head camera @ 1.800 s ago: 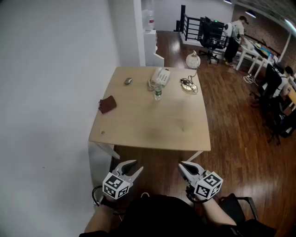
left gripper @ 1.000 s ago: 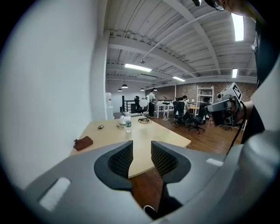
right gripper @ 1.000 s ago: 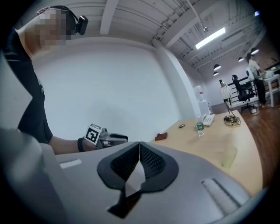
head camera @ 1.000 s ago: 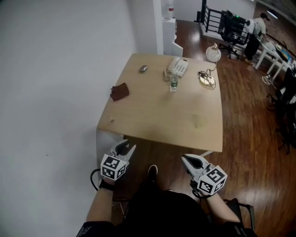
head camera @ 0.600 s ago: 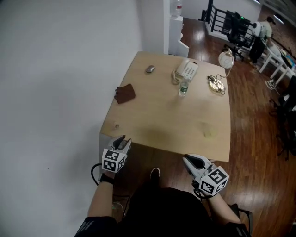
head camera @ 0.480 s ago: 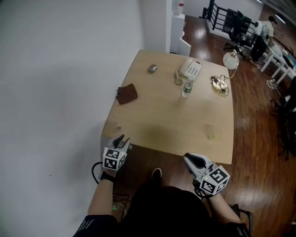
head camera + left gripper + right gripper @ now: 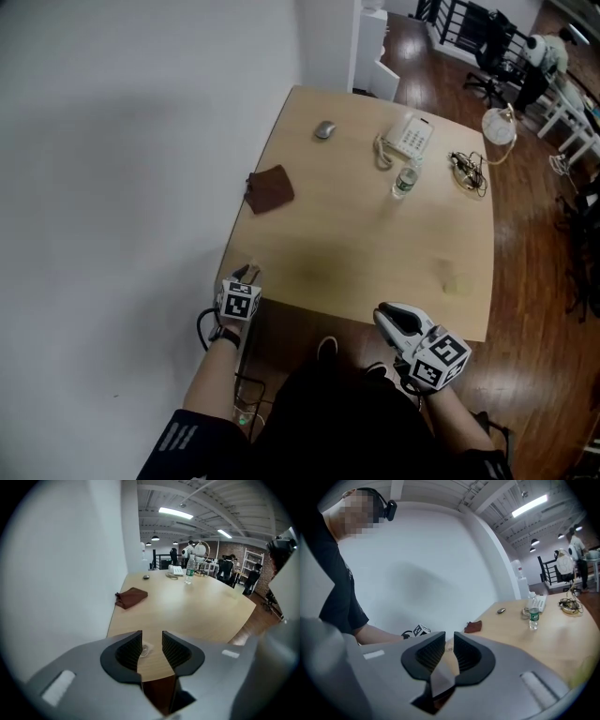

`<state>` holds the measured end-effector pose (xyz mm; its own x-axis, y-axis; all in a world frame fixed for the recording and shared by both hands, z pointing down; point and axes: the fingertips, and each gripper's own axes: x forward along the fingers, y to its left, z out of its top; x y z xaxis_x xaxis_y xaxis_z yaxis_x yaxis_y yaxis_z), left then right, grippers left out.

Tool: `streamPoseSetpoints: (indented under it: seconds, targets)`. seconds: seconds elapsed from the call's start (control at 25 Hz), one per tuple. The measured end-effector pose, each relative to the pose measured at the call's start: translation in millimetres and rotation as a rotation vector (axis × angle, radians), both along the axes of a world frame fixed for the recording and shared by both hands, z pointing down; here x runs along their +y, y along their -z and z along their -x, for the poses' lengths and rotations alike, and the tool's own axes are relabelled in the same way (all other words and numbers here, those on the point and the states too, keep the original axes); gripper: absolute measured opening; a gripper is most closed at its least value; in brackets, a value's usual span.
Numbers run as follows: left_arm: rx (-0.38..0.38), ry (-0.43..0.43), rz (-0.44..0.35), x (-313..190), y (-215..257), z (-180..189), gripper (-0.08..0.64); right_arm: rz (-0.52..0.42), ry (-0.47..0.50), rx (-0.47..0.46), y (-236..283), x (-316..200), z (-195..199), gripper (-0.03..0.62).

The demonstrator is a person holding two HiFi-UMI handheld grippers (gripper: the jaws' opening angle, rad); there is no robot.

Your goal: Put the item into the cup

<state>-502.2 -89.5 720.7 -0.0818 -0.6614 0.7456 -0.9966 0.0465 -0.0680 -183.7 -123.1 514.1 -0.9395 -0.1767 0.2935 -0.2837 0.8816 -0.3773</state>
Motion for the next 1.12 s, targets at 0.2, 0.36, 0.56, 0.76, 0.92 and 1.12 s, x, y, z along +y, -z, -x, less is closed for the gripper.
streamPoseSetpoints:
  seconds: [0.2, 0.36, 0.56, 0.76, 0.92, 1.12]
  targets:
    - [0.005, 0.031, 0.104, -13, -44, 22, 0.127, 0.032, 0.023, 0.018, -12, -9, 21, 0.066]
    - [-0.026, 0.012, 0.158, -21, -63, 31, 0.126, 0.052, 0.029, 0.029, -20, -12, 26, 0.066]
    - [-0.059, 0.004, 0.202, -20, -75, 39, 0.063, 0.075, -0.001, 0.027, -26, -25, 21, 0.066]
    - [-0.057, 0.012, 0.186, -21, -77, 39, -0.005, 0.095, -0.032, 0.02, -30, -37, 10, 0.066]
    - [-0.051, 0.007, 0.149, -29, -62, 29, -0.005, 0.096, -0.048, 0.012, -28, -43, -1, 0.066]
    - [-0.087, -0.063, 0.034, -68, -15, 2, -0.005, 0.093, -0.077, -0.001, -22, -51, -22, 0.066]
